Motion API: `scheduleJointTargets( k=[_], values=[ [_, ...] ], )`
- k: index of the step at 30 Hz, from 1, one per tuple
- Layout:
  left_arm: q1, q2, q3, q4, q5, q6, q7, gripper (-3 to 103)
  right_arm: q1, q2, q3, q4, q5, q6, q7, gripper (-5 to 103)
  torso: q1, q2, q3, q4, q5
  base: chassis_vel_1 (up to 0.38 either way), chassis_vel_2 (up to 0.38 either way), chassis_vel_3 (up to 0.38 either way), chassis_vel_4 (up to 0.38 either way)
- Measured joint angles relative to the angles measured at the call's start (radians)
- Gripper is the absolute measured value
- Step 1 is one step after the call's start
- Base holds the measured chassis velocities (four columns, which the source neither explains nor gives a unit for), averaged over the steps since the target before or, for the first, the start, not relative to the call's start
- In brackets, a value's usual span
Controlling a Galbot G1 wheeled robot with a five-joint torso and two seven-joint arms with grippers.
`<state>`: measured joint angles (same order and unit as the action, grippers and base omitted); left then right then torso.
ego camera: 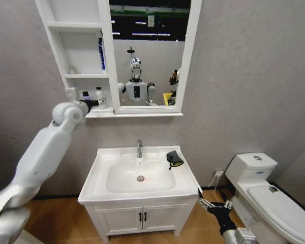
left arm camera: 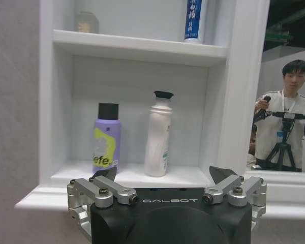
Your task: Move facial cleanser and shampoo from washbasin to cabinet, then wipe washbasin with towel.
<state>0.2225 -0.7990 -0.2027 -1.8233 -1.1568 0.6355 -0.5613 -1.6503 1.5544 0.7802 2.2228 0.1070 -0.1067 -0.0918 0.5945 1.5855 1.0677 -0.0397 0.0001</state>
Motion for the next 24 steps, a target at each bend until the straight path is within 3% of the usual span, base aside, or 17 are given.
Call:
scheduleJointTargets(
  k=[1, 2, 4, 5, 7, 8, 10, 11, 12, 13, 14, 16, 17, 18, 20, 24],
  values=[
    [0.097, 0.016, -0.061, -0.074, 0.033, -0.005, -0.001, 100, 0.006, -0.003, -0.004, 0.003, -0.002, -0.007, 0.0, 100, 0.0, 0.0, 0.0, 0.0001, 0.0002, 0.0, 0.0, 0.0, 0.0],
    [0.097, 0.016, -0.061, -0.074, 0.033, -0.005, -0.001, 100, 0.006, -0.003, -0.004, 0.003, -0.002, -0.007, 0.0, 100, 0.0, 0.0, 0.0, 0.0001, 0.0002, 0.0, 0.0, 0.0, 0.0],
    [0.324, 0.013, -0.186, -0.173, 0.177, -0.03, 0.046, 100, 0.015, -0.011, -0.011, 0.014, -0.005, -0.021, -0.001, 100, 0.0, 0.0, 0.0, 0.0001, -0.0006, 0.0, 0.0, 0.0, 0.0],
    [0.324, 0.013, -0.186, -0.173, 0.177, -0.03, 0.046, 100, 0.015, -0.011, -0.011, 0.014, -0.005, -0.021, -0.001, 100, 0.0, 0.0, 0.0, 0.0001, -0.0006, 0.0, 0.0, 0.0, 0.0],
    [0.555, -0.043, -0.303, -0.253, 0.314, -0.067, 0.111, 100, 0.017, -0.017, -0.016, 0.025, -0.006, -0.031, -0.005, 100, 0.0, 0.0, 0.0, -0.0005, -0.0003, 0.0, 0.0, 0.0, 0.0],
    [0.555, -0.043, -0.303, -0.253, 0.314, -0.067, 0.111, 100, 0.017, -0.017, -0.016, 0.025, -0.006, -0.031, -0.005, 100, 0.0, 0.0, 0.0, -0.0005, -0.0003, 0.0, 0.0, 0.0, 0.0],
    [0.836, -0.18, -0.449, -0.341, 0.48, -0.153, 0.195, 100, 0.009, -0.024, -0.017, 0.032, -0.007, -0.033, -0.011, 100, 0.0, 0.0, 0.0, -0.0005, -0.0009, 0.0, 0.0, 0.0, 0.0],
    [0.836, -0.18, -0.449, -0.341, 0.48, -0.153, 0.195, 100, 0.009, -0.024, -0.017, 0.032, -0.007, -0.033, -0.011, 100, 0.0, 0.0, 0.0, -0.0005, -0.0009, 0.0, 0.0, 0.0, 0.0],
    [0.933, -0.24, -0.505, -0.368, 0.558, -0.202, 0.251, 100, 0.005, -0.024, -0.015, 0.034, -0.008, -0.033, -0.016, 100, 0.0, 0.0, 0.0, -0.0007, -0.0002, 0.0, 0.0, 0.0, 0.0],
    [1.087, -0.345, -0.586, -0.393, 0.691, -0.296, 0.372, 100, 0.0, -0.024, -0.014, 0.036, -0.01, -0.034, -0.022, 100, 0.0, 0.0, 0.0, 0.0001, 0.0001, 0.0, 0.0, 0.0, 0.0],
    [1.087, -0.345, -0.586, -0.393, 0.691, -0.296, 0.372, 100, 0.0, -0.024, -0.014, 0.036, -0.01, -0.034, -0.022, 100, 0.0, 0.0, 0.0, 0.0001, 0.0001, 0.0, 0.0, 0.0, 0.0],
    [1.254, -0.492, -0.665, -0.409, 0.812, -0.405, 0.503, 100, -0.003, -0.022, -0.017, 0.039, -0.017, -0.034, -0.036, 100, 0.0, 0.0, 0.0, 0.0002, -0.0002, 0.0, 0.0, 0.0, 0.0],
    [1.31, -0.555, -0.698, -0.416, 0.842, -0.447, 0.542, 100, -0.005, -0.02, -0.02, 0.041, -0.023, -0.034, -0.048, 100, 0.0, 0.0, 0.0, 0.0002, 0.0001, 0.0, 0.0, 0.0, 0.0],
    [1.31, -0.555, -0.698, -0.416, 0.842, -0.447, 0.542, 100, -0.005, -0.02, -0.02, 0.041, -0.023, -0.034, -0.048, 100, 0.0, 0.0, 0.0, 0.0002, 0.0001, 0.0, 0.0, 0.0, 0.0],
    [1.391, -0.635, -0.747, -0.427, 0.868, -0.513, 0.596, 100, -0.008, -0.02, -0.03, 0.047, -0.029, -0.034, -0.059, 100, 0.0, 0.0, 0.0, -0.0005, 0.0001, 0.0, 0.0, 0.0, 0.0],
    [1.445, -0.671, -0.776, -0.43, 0.87, -0.566, 0.619, 100, -0.004, -0.02, -0.037, 0.049, -0.035, -0.036, -0.062, 100, 0.0, 0.0, 0.0, -0.0005, 0.0003, 0.0, 0.0, 0.0, 0.0]
  ],
)
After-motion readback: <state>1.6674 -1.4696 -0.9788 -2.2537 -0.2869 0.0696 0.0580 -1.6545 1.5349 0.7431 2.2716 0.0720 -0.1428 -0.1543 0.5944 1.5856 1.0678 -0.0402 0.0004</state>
